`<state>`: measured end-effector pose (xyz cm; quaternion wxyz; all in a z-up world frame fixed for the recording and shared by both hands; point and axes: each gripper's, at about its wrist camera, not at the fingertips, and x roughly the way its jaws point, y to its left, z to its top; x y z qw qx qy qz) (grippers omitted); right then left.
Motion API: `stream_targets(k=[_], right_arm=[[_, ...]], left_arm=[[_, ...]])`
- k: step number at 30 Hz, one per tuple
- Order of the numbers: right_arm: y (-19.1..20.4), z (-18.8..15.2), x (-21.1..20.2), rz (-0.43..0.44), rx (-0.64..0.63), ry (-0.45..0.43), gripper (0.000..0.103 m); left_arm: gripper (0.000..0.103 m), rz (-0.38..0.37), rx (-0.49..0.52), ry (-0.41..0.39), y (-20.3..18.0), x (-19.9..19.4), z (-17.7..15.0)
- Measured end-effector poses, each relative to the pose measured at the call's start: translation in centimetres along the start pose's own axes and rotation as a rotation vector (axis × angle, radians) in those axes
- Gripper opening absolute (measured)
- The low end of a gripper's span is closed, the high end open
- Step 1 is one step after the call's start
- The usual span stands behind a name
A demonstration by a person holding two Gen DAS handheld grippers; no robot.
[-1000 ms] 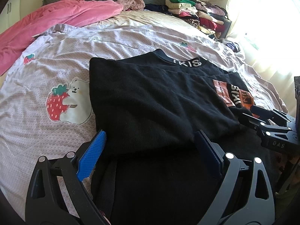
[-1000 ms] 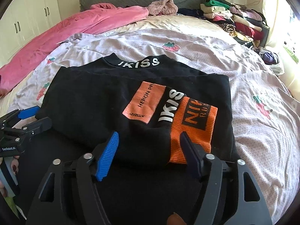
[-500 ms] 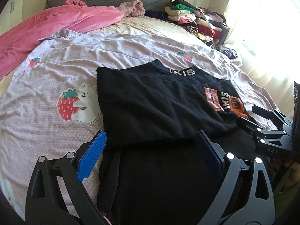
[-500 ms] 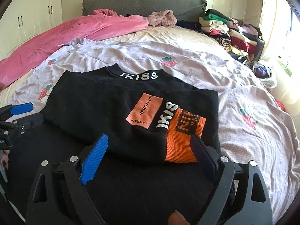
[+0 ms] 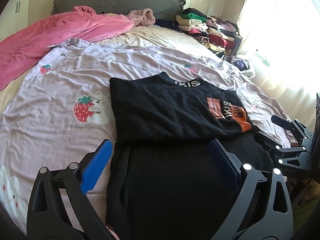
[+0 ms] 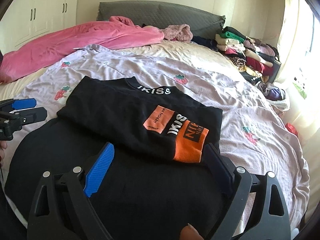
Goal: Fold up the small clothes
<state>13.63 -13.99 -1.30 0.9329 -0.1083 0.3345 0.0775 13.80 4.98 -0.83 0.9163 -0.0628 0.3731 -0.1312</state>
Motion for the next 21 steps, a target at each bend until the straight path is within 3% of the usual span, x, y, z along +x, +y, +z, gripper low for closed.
stream_targets(k=[10, 21], right_arm=[[0.6, -0.8, -3.0, -0.003, -0.04, -0.027, 0.091], [0.6, -1.8, -4.9, -0.023, -0.057, -0.028, 0.091]], left_arm=[[0.092, 0.005, -0.001, -0.019, -0.7, -2.6, -1.4], [0.092, 0.072, -0.031, 0.017, 0.6, -3.6, -3.7]])
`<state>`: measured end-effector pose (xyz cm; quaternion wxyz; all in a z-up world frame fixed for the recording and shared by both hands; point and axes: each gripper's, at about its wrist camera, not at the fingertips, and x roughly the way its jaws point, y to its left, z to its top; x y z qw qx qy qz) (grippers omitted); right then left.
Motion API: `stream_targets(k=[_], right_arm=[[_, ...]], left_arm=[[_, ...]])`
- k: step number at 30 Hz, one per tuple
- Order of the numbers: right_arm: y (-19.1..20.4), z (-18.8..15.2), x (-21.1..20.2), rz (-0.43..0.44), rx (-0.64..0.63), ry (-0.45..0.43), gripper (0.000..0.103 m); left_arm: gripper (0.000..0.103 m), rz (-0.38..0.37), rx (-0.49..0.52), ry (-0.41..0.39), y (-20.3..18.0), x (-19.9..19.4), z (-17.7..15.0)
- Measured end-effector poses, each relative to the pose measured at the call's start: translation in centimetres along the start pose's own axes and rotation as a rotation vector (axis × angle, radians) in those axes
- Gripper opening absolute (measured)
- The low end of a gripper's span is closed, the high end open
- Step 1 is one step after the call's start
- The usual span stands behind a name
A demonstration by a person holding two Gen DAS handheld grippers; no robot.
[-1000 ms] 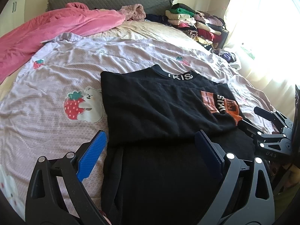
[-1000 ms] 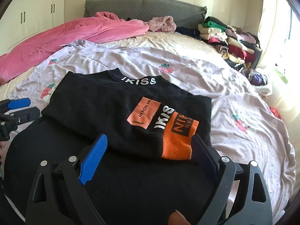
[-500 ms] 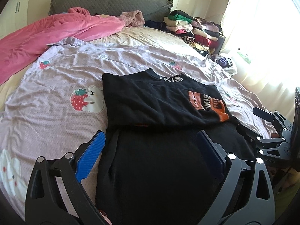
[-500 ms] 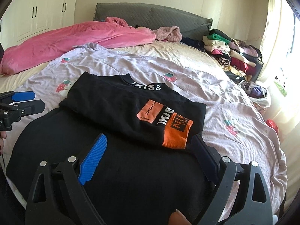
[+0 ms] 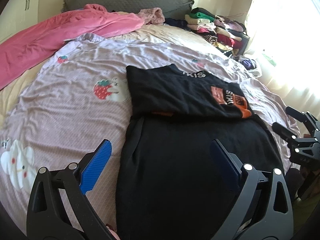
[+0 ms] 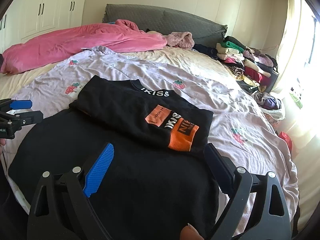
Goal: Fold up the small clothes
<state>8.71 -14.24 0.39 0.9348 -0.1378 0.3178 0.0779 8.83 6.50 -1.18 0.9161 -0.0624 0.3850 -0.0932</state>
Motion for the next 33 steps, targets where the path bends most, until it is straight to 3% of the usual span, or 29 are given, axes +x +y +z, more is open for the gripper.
stream_targets(k=[19, 27, 33], right_arm=[[1.7, -3.3, -1.8, -0.038, -0.092, 0.053, 0.091], [2.3, -5.9, -1.0, -0.046, -0.115, 0.114, 0.091], [1.0, -8.1, -0.4, -0.042, -0.065, 0.161, 0.091]], left_arm=[[0.092, 0.058, 0.029, 0.098, 0.6, -0.3, -4.4], [0.092, 0.087, 0.03, 0.15, 1.4, 0.1, -6.5], [0.092, 0.092, 0.031, 0.174, 1.7, 0.2, -7.5]])
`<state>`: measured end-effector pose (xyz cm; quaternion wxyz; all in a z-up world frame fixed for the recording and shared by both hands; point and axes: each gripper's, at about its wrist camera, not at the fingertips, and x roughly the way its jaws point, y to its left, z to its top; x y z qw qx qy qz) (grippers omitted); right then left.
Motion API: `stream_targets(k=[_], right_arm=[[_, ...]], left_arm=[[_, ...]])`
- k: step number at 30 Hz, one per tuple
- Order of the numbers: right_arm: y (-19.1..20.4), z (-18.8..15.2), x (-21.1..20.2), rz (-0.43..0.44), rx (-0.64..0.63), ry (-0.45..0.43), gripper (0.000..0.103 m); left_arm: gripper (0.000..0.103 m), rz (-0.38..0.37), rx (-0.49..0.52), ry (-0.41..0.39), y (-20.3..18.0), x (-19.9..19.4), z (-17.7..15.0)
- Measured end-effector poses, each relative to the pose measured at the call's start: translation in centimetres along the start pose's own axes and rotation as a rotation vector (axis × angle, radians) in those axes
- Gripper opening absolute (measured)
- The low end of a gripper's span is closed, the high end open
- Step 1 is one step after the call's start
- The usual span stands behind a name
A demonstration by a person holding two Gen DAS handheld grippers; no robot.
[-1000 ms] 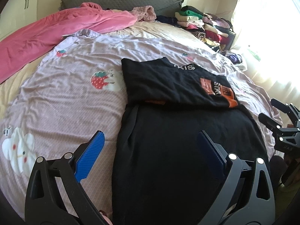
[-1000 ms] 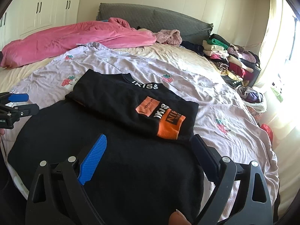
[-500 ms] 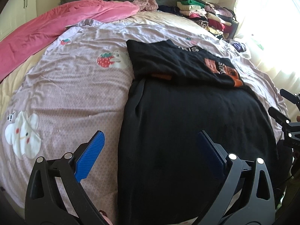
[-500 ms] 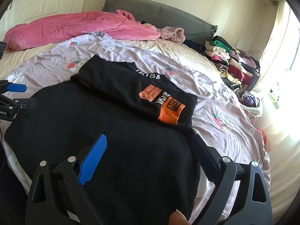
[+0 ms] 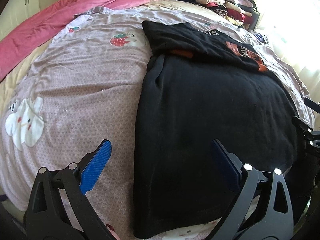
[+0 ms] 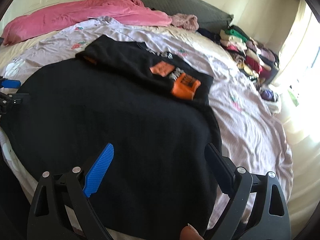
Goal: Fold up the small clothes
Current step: 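Grasp the black hem with the right tool while the left tool grasps it too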
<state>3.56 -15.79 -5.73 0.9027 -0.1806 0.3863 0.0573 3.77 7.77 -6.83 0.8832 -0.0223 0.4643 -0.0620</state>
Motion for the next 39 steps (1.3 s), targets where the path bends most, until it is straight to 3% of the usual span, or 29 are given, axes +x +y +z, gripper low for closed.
stream_targets(k=[14, 27, 29, 31, 32, 34, 35, 36, 39], right_arm=[[-2.7, -3.8, 0.9, -0.007, 0.08, 0.113, 0.091], [-3.1, -4.7, 1.8, 0.022, 0.102, 0.156, 0.09], [-3.0, -4.7, 1.9, 0.045, 0.1, 0.162, 0.08], [-2.8, -4.8, 2.1, 0.088, 0.1, 0.171, 0.057], [-2.7, -4.8, 2.1, 0.11, 0.097, 0.169, 0.05], [-2.6, -4.7, 1.9, 0.132, 0.082, 0.155, 0.018], [-2.6, -4.7, 1.7, 0.151, 0.078, 0.147, 0.01], [-2.6, -4.6, 1.6, 0.171, 0.08, 0.142, 0.003], [-2.8, -4.7, 1.1, 0.206, 0.088, 0.124, 0.003]], left_arm=[[0.092, 0.01, 0.03, 0.044, -0.4, 1.0, -1.0], [0.092, 0.013, 0.018, 0.043, -0.6, 0.9, -1.6], [0.092, 0.012, 0.019, 0.043, -0.6, 0.9, -1.6], [0.089, 0.012, 0.019, 0.042, -0.7, 0.8, -1.7], [0.088, 0.006, 0.02, 0.042, -0.8, 0.8, -1.8], [0.082, -0.001, 0.025, 0.04, -0.9, 0.6, -1.8], [0.08, -0.005, 0.028, 0.04, -1.0, 0.6, -1.8], [0.077, -0.009, 0.033, 0.037, -1.1, 0.5, -1.8], [0.071, -0.021, 0.043, 0.034, -1.4, 0.2, -1.9]])
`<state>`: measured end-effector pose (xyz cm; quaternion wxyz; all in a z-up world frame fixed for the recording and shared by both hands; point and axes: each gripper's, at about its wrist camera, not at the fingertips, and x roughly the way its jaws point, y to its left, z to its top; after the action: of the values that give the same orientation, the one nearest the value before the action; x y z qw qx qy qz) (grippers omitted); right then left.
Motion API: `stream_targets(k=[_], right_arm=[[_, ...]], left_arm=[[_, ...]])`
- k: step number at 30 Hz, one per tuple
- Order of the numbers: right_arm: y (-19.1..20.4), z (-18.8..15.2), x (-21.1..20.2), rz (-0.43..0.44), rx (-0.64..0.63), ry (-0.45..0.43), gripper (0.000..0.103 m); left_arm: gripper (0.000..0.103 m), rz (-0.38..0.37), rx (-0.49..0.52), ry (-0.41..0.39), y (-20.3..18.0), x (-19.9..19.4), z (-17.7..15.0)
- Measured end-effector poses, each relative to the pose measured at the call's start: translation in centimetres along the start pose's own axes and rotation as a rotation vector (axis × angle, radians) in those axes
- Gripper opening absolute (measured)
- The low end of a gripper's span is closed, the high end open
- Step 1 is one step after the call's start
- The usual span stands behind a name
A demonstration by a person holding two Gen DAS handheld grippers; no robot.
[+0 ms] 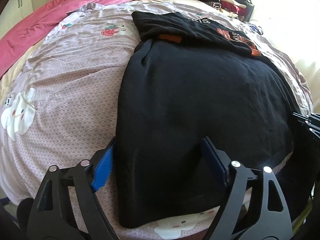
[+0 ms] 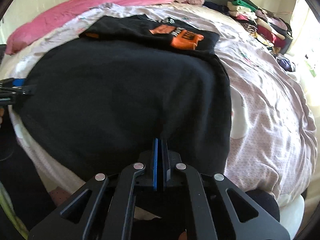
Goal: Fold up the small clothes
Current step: 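Grasp the black hem with the right tool while the left tool grasps it too, then lift the hem with both tools, fold it onto the collar, and open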
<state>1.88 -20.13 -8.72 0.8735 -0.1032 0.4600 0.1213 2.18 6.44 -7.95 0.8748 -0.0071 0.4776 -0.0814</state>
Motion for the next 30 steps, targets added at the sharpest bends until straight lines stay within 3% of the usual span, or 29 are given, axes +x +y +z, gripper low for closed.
stream_targets(k=[5, 8, 16, 26, 30], right_arm=[[-1.5, -0.3, 0.3, 0.022, 0.072, 0.022, 0.005], [-2.4, -0.8, 0.1, 0.016, 0.113, 0.022, 0.024], [-5.0, -2.5, -1.0, -0.015, 0.19, 0.016, 0.026], [-6.1, -2.9, -1.1, 0.007, 0.238, 0.007, 0.029], [-6.7, -2.9, -2.2, -0.07, 0.236, -0.019, 0.034]], left_arm=[[0.059, -0.01, 0.003, 0.002, 0.2, -0.3, -0.3], [0.054, -0.019, 0.001, 0.003, 0.4, -0.5, -0.6], [0.057, -0.048, -0.03, 0.023, 1.2, -0.3, -0.9], [0.062, -0.05, -0.041, 0.029, 1.4, -0.5, -1.2], [0.062, -0.042, -0.04, 0.034, 1.4, -0.7, -1.4]])
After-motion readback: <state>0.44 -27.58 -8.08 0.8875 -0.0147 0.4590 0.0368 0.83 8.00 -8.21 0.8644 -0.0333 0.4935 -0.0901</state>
